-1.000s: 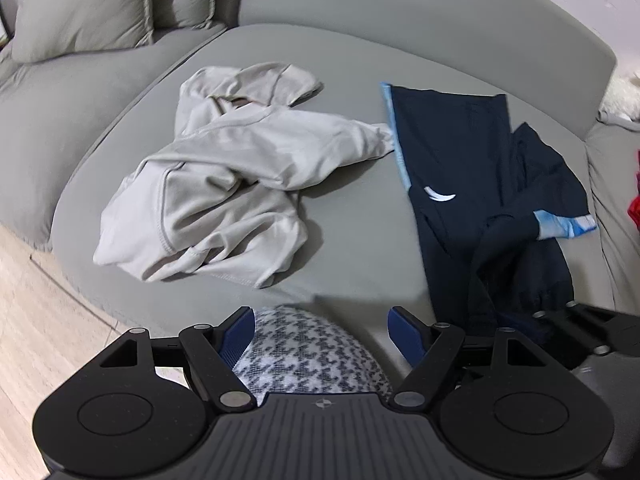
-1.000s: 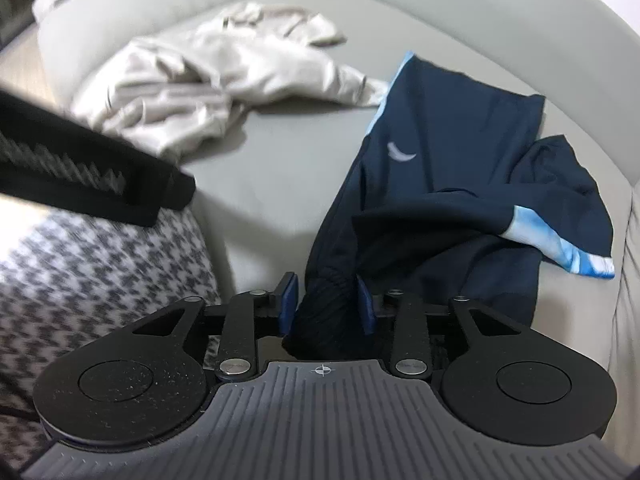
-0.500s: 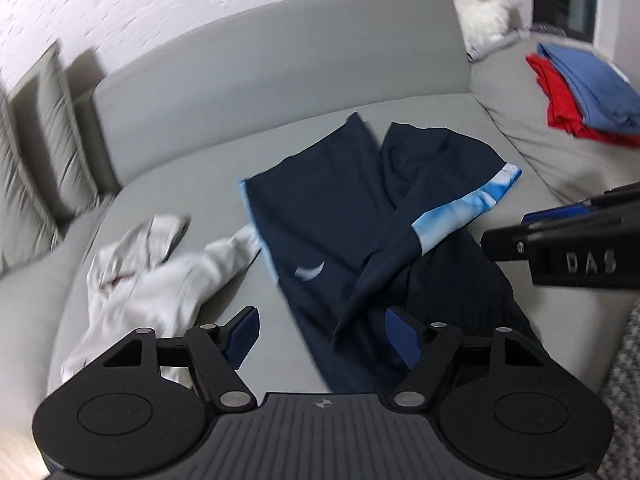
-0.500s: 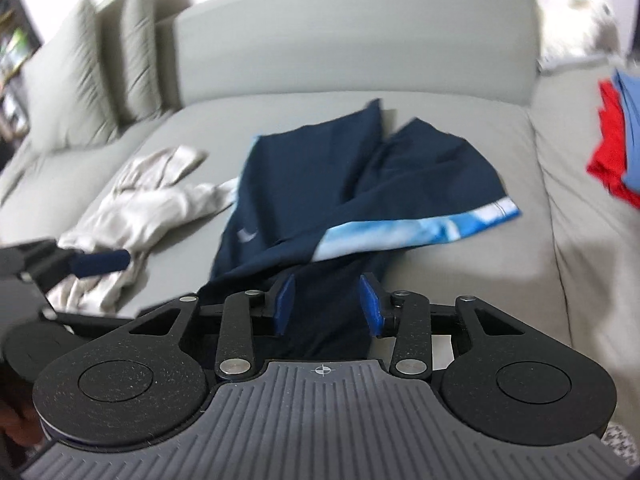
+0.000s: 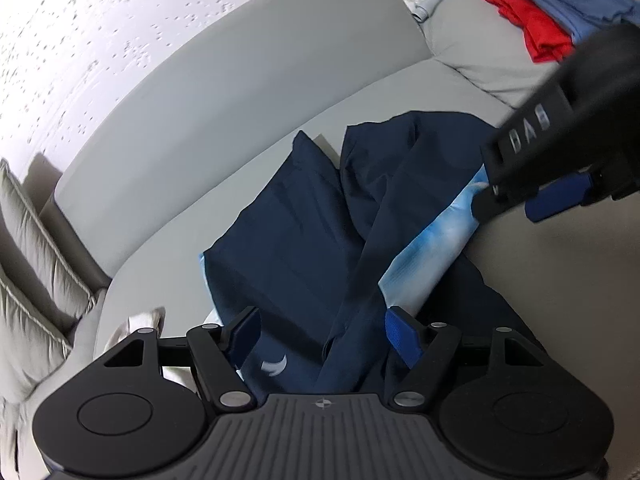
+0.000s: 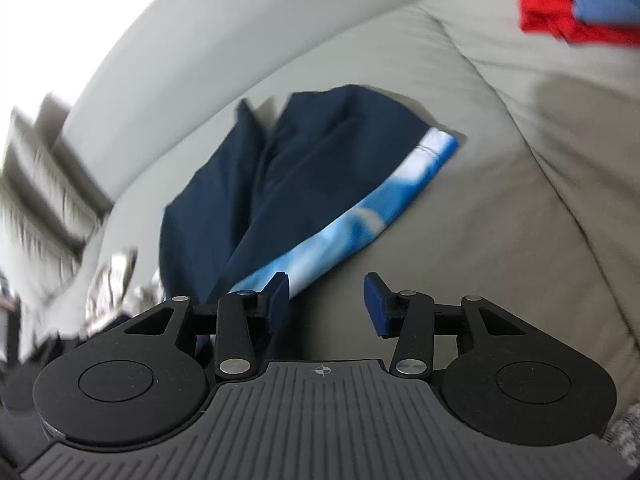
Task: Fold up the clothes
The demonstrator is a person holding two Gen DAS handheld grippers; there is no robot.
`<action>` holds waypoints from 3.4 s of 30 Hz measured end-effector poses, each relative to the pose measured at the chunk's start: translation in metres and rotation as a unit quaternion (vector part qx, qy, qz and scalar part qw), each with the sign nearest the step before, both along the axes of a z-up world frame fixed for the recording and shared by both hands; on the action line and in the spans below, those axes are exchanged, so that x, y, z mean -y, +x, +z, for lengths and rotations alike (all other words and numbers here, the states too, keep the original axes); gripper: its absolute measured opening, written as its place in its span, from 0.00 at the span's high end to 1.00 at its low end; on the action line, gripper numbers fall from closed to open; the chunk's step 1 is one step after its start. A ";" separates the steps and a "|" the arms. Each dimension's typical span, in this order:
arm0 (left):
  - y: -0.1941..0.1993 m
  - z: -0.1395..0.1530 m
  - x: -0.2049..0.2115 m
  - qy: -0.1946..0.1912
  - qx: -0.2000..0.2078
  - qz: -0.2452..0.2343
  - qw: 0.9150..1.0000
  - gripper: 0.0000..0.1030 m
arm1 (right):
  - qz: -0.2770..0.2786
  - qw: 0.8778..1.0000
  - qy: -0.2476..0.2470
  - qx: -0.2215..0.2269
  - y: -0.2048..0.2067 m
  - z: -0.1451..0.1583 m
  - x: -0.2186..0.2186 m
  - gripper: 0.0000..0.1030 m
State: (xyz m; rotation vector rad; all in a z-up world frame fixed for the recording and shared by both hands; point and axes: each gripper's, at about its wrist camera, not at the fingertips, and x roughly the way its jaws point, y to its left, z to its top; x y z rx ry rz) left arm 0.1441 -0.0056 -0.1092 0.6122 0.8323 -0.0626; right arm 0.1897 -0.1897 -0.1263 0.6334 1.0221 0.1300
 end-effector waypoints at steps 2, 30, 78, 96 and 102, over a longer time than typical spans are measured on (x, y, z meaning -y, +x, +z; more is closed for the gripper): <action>-0.004 0.006 0.001 -0.012 -0.002 -0.012 1.000 0.32 | -0.022 0.999 0.021 -0.011 0.006 -0.009 0.008 0.53; 0.023 -0.009 0.011 -0.039 -0.007 0.012 0.999 0.78 | -0.057 0.998 0.002 0.027 0.060 -0.031 0.010 0.98; -0.071 0.019 -0.123 -0.324 -0.038 0.191 0.926 0.83 | 0.316 0.928 -0.186 0.065 -0.060 0.057 -0.112 0.94; -0.025 -0.001 -0.163 -0.345 -0.048 0.257 0.902 0.80 | 0.309 0.919 -0.239 0.054 -0.038 0.054 -0.102 0.83; 0.036 -0.020 -0.153 -0.306 -0.040 0.225 0.924 0.80 | 0.289 0.926 -0.223 0.094 0.039 0.040 -0.117 0.81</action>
